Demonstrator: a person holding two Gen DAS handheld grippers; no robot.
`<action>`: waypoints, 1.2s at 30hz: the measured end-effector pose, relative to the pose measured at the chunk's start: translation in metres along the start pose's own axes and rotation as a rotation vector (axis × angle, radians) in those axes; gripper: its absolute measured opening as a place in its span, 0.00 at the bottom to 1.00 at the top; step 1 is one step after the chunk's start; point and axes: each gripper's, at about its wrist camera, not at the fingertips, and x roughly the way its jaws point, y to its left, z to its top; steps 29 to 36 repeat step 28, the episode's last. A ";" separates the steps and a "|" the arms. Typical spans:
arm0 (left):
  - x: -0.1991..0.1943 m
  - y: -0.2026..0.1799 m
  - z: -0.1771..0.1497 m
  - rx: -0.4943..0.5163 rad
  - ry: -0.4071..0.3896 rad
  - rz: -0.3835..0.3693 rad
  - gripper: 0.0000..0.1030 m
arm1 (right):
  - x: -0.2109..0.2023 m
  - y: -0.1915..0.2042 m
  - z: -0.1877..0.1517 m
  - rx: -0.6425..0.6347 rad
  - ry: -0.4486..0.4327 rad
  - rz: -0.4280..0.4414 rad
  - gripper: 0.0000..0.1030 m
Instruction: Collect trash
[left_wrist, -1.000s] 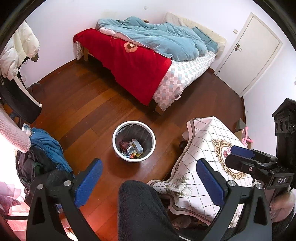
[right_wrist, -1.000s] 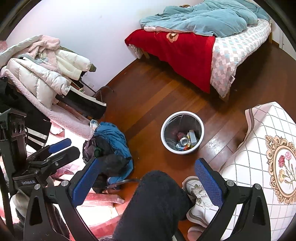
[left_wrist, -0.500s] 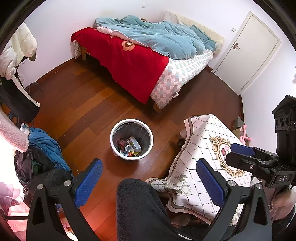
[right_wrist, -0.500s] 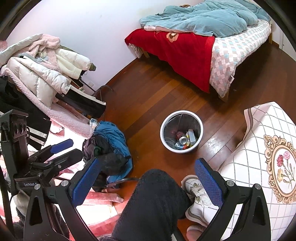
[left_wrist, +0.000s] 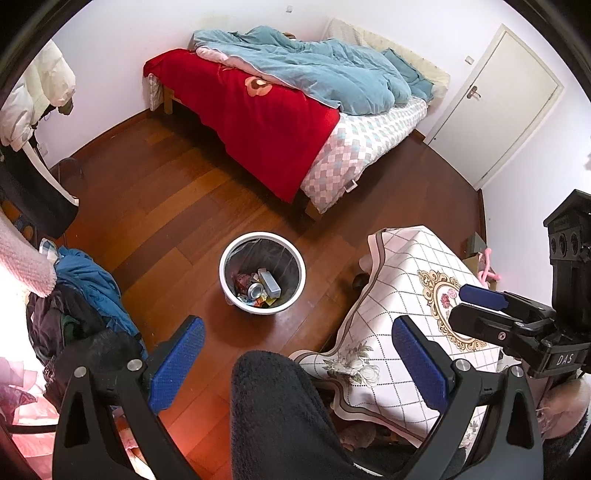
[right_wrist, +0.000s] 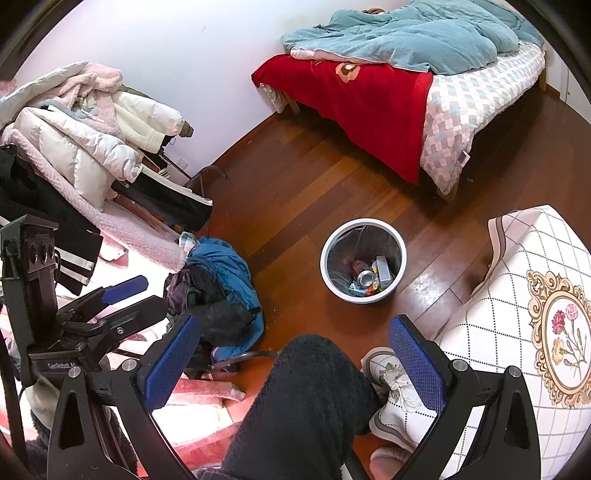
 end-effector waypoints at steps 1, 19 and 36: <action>0.001 0.001 0.000 -0.003 0.004 0.002 1.00 | 0.003 0.004 0.000 -0.002 0.002 -0.003 1.00; 0.010 0.007 -0.003 -0.021 0.048 0.009 1.00 | 0.021 -0.006 -0.001 0.018 0.051 -0.022 1.00; 0.012 0.009 -0.005 -0.028 0.051 0.016 1.00 | 0.023 -0.007 -0.002 0.020 0.053 -0.024 1.00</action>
